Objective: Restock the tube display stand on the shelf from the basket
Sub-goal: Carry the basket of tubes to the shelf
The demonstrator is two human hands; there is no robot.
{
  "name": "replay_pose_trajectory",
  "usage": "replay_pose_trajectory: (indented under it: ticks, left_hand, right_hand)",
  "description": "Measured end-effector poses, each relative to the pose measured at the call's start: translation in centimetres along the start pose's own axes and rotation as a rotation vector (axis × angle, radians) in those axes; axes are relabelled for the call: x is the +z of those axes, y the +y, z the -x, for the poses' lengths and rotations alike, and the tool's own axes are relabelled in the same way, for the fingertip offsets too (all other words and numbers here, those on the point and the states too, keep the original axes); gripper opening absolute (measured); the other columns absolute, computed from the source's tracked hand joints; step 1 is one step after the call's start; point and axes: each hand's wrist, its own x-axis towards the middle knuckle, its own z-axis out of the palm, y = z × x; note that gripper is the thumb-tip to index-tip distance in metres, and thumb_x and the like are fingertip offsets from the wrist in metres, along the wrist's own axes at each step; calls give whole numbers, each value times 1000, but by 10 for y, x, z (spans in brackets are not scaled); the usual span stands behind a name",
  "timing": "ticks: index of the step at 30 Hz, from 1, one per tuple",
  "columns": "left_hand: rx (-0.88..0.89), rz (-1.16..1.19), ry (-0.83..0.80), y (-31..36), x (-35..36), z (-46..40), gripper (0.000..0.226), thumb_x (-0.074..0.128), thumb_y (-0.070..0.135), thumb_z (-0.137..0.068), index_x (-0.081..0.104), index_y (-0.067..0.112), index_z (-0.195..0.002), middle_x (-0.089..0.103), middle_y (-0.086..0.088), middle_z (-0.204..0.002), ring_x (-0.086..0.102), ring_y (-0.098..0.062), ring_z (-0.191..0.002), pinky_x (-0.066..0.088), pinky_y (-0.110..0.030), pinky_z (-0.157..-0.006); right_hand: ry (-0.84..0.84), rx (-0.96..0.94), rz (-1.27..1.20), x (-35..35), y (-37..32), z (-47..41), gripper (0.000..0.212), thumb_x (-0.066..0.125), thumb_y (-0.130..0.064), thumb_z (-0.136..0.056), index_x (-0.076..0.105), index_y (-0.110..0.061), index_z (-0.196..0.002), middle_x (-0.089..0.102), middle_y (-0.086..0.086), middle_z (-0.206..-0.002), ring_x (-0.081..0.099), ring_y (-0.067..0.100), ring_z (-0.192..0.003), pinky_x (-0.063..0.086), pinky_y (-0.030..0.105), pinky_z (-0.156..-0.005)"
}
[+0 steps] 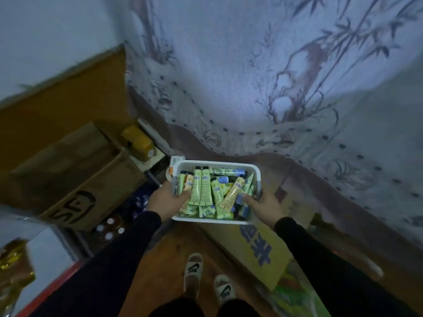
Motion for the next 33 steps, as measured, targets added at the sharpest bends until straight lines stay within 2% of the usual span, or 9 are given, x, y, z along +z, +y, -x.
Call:
replay_pose_trajectory:
  ticks: [3, 7, 14, 18, 22, 25, 27, 29, 33]
  left_hand:
    - [-44, 85, 106, -19, -19, 50, 39, 56, 56, -90, 53, 19, -99, 59, 0, -85, 57, -15, -71, 47, -33, -62]
    - [-137, 191, 244, -57, -34, 124, 48, 55, 69, -81, 61, 26, -102, 70, 8, -88, 66, -8, -72, 56, -32, -65]
    - [-405, 355, 552, -128, -35, 269, 39, 58, 57, -89, 57, 19, -92, 62, 7, -78, 60, -6, -66, 43, -22, -52]
    - [-481, 448, 686, -171, -22, 359, 25, 55, 49, -95, 62, 26, -101, 71, 8, -89, 67, -4, -73, 51, -22, -59]
    - [-607, 543, 804, -218, -7, 449, 18, 54, 48, -96, 61, 32, -98, 70, 11, -86, 67, -3, -72, 53, -24, -61]
    - [-728, 604, 877, -260, 9, 521, 30, 54, 51, -94, 67, 24, -93, 72, 3, -82, 68, -9, -66, 58, -34, -63]
    - [-807, 614, 928, -282, 18, 568, 25, 54, 49, -96, 61, 27, -86, 68, 5, -80, 65, -8, -65, 53, -26, -58]
    - [-895, 631, 984, -303, 26, 614, 25, 53, 50, -96, 50, 30, -81, 63, 5, -82, 60, -5, -68, 47, -21, -57]
    - [-1053, 709, 1063, -345, 46, 698, 34, 53, 54, -93, 51, 21, -89, 61, 2, -87, 60, -9, -74, 46, -24, -59]
  right_hand:
    - [-114, -100, 43, 9, -29, 17, 29, 65, -43, -89, 51, -20, -100, 66, 2, -101, 66, 18, -91, 56, 43, -84]
    - [-264, -220, 167, 34, -63, 41, 37, 67, -45, -86, 51, -17, -104, 67, 4, -101, 67, 23, -92, 56, 46, -85]
    - [-581, -471, 381, 126, -112, 102, 28, 68, -47, -84, 63, -23, -96, 74, -1, -97, 70, 15, -86, 59, 40, -79]
    - [-778, -571, 556, 195, -133, 172, 24, 61, -44, -91, 67, -21, -97, 74, 7, -95, 70, 18, -81, 59, 27, -69]
    - [-895, -615, 636, 274, -133, 232, 26, 66, -44, -87, 60, -19, -94, 71, 2, -91, 69, 18, -84, 58, 39, -78]
    - [-999, -635, 674, 341, -122, 286, 58, 70, -68, -71, 57, -19, -99, 70, 0, -99, 69, 15, -85, 59, 37, -78]
    - [-1049, -696, 714, 377, -111, 335, 37, 67, -57, -81, 60, -21, -89, 70, -6, -87, 67, 8, -76, 57, 25, -70]
    - [-1127, -718, 711, 416, -99, 379, 23, 63, -44, -90, 65, -22, -89, 73, -7, -84, 69, 9, -77, 58, 31, -77]
    - [-1278, -727, 730, 488, -72, 451, 36, 63, -53, -86, 64, -24, -107, 73, -7, -100, 70, 10, -90, 57, 38, -88]
